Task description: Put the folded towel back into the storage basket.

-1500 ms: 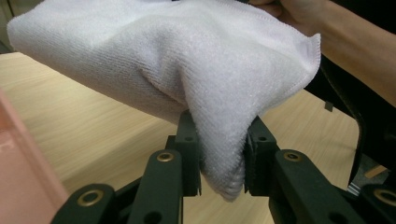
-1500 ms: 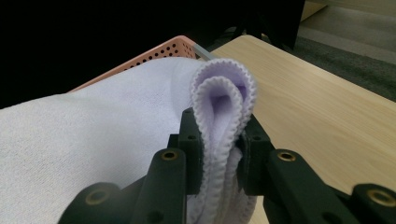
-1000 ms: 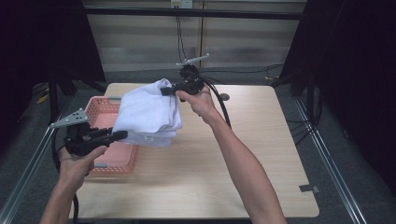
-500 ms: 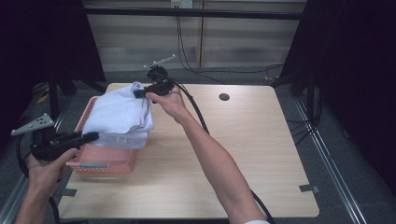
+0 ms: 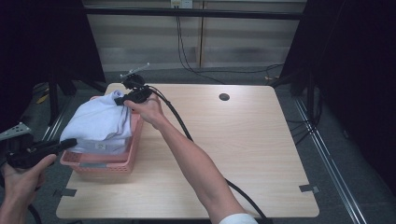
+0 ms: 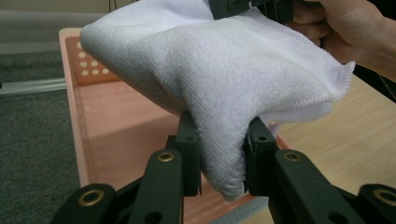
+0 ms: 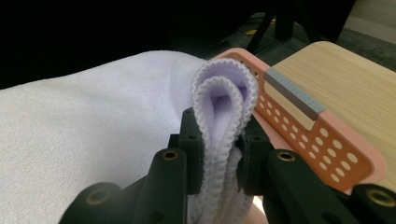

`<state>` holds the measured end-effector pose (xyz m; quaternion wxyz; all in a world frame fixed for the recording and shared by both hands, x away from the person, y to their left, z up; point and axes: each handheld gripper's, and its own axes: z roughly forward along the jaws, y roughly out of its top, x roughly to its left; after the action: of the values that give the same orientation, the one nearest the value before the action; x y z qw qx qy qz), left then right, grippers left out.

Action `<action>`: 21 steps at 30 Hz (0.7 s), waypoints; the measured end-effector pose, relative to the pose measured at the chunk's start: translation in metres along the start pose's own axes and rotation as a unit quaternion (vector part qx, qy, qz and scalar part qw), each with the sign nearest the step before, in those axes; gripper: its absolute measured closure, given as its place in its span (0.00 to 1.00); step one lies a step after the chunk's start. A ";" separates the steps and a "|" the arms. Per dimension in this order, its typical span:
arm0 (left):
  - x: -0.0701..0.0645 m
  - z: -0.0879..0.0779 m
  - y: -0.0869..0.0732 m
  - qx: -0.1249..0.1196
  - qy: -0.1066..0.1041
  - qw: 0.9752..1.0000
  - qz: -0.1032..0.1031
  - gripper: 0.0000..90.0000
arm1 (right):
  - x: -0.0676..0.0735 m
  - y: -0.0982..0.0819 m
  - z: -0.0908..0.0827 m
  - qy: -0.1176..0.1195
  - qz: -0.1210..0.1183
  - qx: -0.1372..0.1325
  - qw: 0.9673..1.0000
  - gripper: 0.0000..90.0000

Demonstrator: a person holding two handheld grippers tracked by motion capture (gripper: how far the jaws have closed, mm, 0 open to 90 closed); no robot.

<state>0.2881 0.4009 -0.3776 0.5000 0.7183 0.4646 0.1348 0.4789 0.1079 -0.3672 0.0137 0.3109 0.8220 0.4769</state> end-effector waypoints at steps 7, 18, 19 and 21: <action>0.021 0.013 -0.014 0.034 0.025 0.999 -0.024 0.80 | -0.001 -0.017 0.030 -0.032 0.021 0.008 0.999 0.84; 0.025 0.040 -0.029 0.094 0.047 0.994 -0.012 0.78 | -0.018 -0.046 0.057 -0.045 0.044 0.019 0.998 0.82; 0.026 0.042 -0.030 0.098 0.053 0.994 -0.013 0.78 | -0.019 -0.048 0.058 -0.045 0.049 0.021 0.998 0.82; 0.029 0.044 -0.031 0.100 0.058 0.993 -0.018 0.78 | -0.020 -0.051 0.062 -0.050 0.051 0.024 0.997 0.82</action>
<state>0.3155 0.4000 -0.4321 0.3999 0.7474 0.5167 0.1201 0.4894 0.1279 -0.4465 0.0228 0.3758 0.8145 0.4413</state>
